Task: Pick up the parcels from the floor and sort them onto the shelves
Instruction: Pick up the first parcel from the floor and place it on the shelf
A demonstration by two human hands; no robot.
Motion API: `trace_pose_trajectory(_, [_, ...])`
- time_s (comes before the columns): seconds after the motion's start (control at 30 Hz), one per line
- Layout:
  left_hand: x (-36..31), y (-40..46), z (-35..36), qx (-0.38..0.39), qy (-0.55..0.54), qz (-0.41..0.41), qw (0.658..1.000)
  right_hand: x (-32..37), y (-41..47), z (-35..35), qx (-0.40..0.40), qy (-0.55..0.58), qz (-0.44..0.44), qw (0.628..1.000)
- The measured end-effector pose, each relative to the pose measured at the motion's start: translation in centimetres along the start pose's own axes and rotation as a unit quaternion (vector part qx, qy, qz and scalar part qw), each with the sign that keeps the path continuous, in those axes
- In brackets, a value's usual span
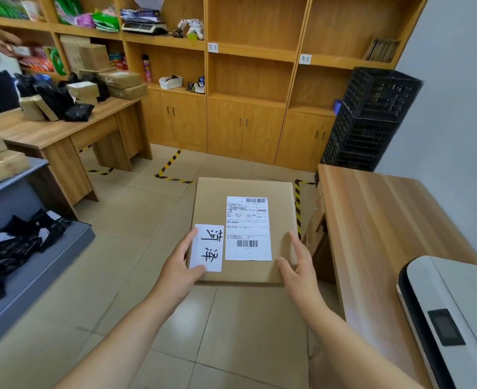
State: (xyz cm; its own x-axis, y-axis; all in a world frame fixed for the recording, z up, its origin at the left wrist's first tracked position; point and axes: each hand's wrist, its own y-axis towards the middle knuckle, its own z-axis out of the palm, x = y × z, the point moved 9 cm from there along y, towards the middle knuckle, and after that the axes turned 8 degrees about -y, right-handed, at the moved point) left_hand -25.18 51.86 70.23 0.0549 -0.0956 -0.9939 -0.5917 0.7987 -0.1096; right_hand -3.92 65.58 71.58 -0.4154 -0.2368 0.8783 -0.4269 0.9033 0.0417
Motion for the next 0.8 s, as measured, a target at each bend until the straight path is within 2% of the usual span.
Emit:
trace_pose_trajectory(0.27, [-0.7, 14.0, -1.2, 0.019, 0.000, 0.015, 1.000, 0.6, 12.7, 4.0, -0.015, -0.011, 0.015, 1.000])
trace_pose_trajectory(0.57, [-5.3, 32.6, -5.4, 0.037, 0.026, 0.058, 0.997, 4.4, 28.8, 10.0, -0.055, -0.013, 0.039, 0.998])
trace_pose_trajectory(0.8, [-6.2, 44.2, -4.3, 0.066, 0.042, 0.058, 0.995, 4.3, 39.8, 11.8, -0.066, -0.006, 0.054, 0.996])
